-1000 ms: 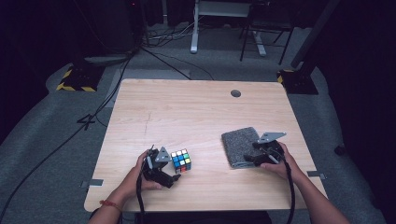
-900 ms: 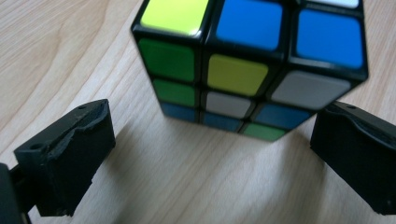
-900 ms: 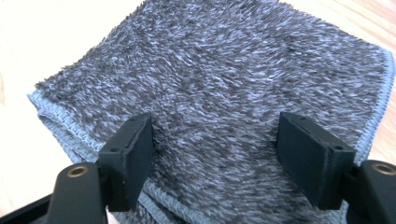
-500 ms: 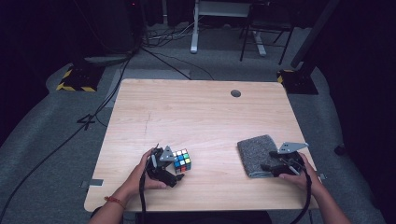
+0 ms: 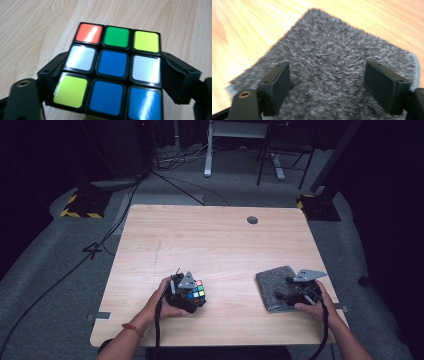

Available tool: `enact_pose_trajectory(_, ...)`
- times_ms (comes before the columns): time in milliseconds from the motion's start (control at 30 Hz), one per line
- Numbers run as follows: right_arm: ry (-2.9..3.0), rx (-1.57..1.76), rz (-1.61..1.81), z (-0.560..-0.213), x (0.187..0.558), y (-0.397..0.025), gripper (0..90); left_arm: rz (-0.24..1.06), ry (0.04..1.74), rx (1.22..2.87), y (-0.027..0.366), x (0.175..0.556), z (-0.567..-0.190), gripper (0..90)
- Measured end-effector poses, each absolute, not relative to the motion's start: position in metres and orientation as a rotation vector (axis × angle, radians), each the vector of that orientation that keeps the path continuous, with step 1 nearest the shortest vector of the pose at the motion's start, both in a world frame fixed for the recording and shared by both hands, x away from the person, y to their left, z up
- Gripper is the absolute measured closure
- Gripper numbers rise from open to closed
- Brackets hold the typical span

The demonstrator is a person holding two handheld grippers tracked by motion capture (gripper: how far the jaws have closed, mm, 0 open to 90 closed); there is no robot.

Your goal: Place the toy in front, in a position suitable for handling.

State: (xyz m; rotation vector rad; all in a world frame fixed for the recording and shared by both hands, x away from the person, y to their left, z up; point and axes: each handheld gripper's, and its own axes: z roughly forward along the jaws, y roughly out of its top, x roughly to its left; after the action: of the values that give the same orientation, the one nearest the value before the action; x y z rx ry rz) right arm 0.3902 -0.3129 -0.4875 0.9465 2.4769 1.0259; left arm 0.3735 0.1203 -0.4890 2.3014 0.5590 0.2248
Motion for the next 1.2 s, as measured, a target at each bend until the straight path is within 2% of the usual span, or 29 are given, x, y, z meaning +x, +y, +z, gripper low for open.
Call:
enact_pose_trajectory(433,2.506,0.960,1.021,-0.497,0.391,-0.305,17.5,0.200,0.552,2.322,0.122,0.376,-0.492,24.7)
enact_pose_trajectory(633,2.593,0.833,1.018,-0.495,0.375,-0.269,17.6,0.196,0.539,2.327,0.119,0.374,-0.491,29.2)
enact_pose_trajectory(800,2.598,0.677,0.982,-0.487,0.364,-0.251,20.8,0.186,0.540,2.315,0.119,0.373,-0.492,27.2)
enact_pose_trajectory(1000,2.630,0.695,0.993,-0.491,0.361,-0.254,18.1,0.174,0.544,2.307,0.121,0.372,-0.493,26.5)
enact_pose_trajectory(1033,2.631,0.695,0.996,-0.493,0.363,-0.257,14.9,0.175,0.548,2.301,0.122,0.372,-0.493,24.9)
enact_pose_trajectory(1200,2.648,0.724,1.032,-0.496,0.367,-0.260,14.9,0.176,0.560,2.290,0.127,0.369,-0.492,22.0)
